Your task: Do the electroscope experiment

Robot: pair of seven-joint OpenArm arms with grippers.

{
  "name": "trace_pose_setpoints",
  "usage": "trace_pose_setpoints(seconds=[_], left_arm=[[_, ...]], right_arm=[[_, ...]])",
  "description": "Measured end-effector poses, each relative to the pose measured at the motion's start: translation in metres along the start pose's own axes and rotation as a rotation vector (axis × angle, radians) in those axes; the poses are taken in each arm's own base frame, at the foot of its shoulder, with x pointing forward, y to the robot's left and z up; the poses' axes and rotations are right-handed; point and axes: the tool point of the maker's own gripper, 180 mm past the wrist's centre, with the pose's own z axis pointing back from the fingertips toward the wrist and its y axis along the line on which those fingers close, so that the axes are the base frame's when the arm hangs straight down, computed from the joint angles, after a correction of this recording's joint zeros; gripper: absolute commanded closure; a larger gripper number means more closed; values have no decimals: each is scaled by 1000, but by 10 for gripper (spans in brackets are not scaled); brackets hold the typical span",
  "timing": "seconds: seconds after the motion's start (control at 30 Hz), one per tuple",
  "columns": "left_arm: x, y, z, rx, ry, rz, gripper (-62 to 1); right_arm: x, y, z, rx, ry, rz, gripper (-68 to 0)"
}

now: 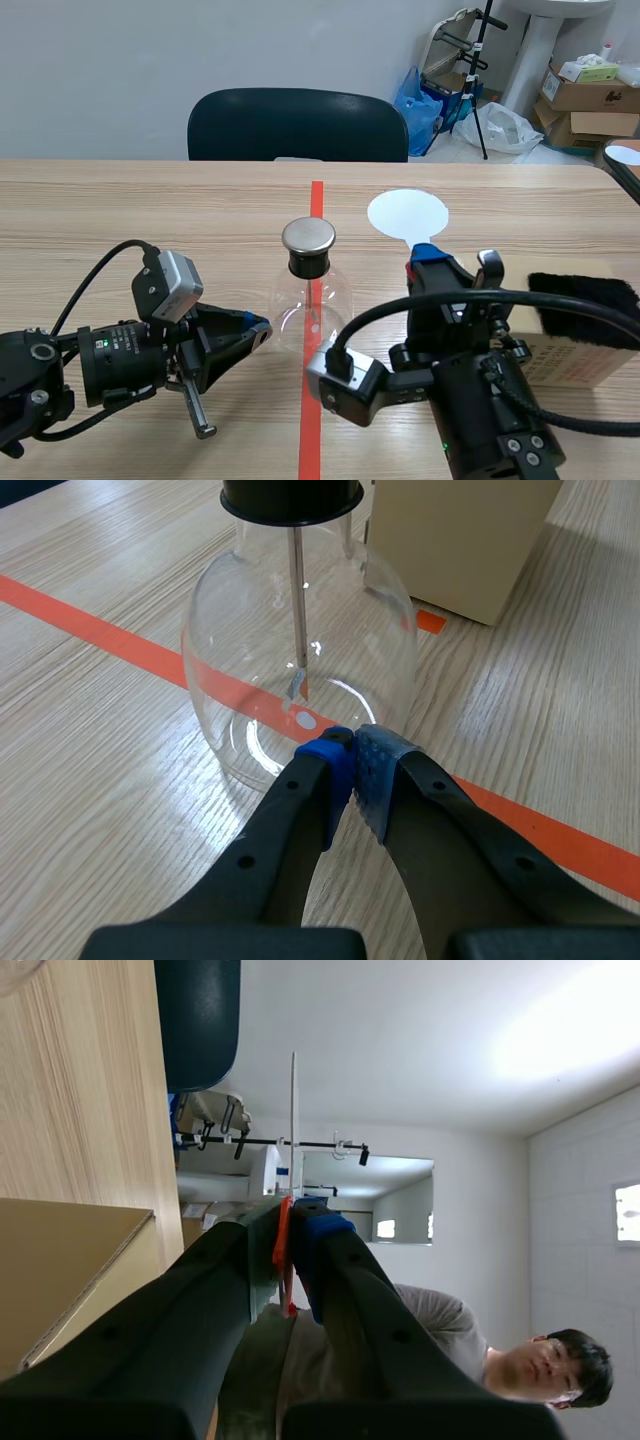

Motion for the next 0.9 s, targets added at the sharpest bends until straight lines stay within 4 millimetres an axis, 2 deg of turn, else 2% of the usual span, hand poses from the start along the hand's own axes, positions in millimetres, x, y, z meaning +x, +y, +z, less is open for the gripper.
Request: trace_pose_setpoints(seconds=[0.9], left_arm=[[0,0,0,0,0,0,-28]], right_arm=[[-2,2,0,12,10,-16,-9]])
